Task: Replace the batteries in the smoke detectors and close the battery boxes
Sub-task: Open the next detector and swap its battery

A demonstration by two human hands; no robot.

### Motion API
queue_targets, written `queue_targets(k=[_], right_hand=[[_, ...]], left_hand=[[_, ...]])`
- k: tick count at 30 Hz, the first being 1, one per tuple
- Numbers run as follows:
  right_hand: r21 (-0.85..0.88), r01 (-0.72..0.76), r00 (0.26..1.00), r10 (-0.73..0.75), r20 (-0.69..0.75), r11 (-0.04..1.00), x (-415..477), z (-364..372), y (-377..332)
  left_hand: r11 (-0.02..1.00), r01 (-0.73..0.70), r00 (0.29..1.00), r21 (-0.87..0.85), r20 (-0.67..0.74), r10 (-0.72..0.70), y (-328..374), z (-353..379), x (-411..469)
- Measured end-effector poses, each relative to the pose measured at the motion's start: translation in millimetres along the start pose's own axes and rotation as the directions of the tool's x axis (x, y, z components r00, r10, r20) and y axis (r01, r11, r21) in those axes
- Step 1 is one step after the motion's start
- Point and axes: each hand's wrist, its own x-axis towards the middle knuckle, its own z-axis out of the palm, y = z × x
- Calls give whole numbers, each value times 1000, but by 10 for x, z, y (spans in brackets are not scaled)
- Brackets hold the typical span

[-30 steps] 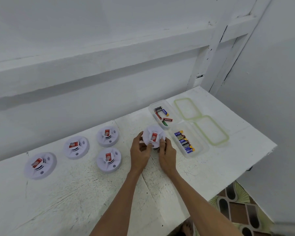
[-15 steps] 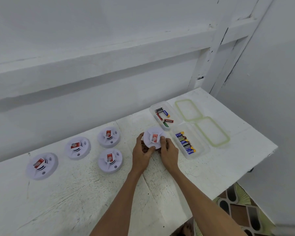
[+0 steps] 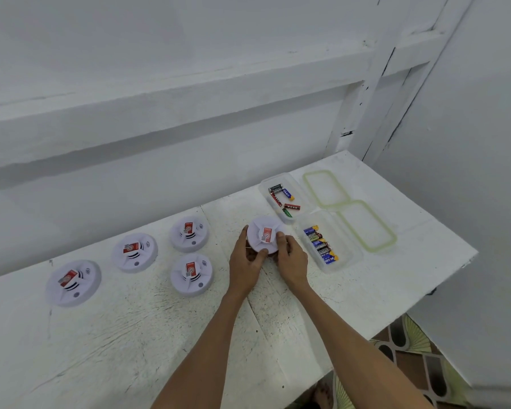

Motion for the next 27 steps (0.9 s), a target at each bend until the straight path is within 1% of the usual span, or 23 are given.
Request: queue_targets(k=[15,21,25,27], right_hand=[[-6,-7,1000,7,11,1000,23,16,13],[49,-22,1000,21,18,999,31,25,18],[110,-42,999,41,15,993,41,28,24],[119,-46,999,44,16,992,44,16,19]], left_hand=[[999,14,1000,35,-17,-13,-37,22,16],[1000,-2,1000,28,-24,3,-55,21,16],[999,-45,999,25,-22,46,-20,11,7],[1000,-24,999,-2,-30,24,-50,15,20]])
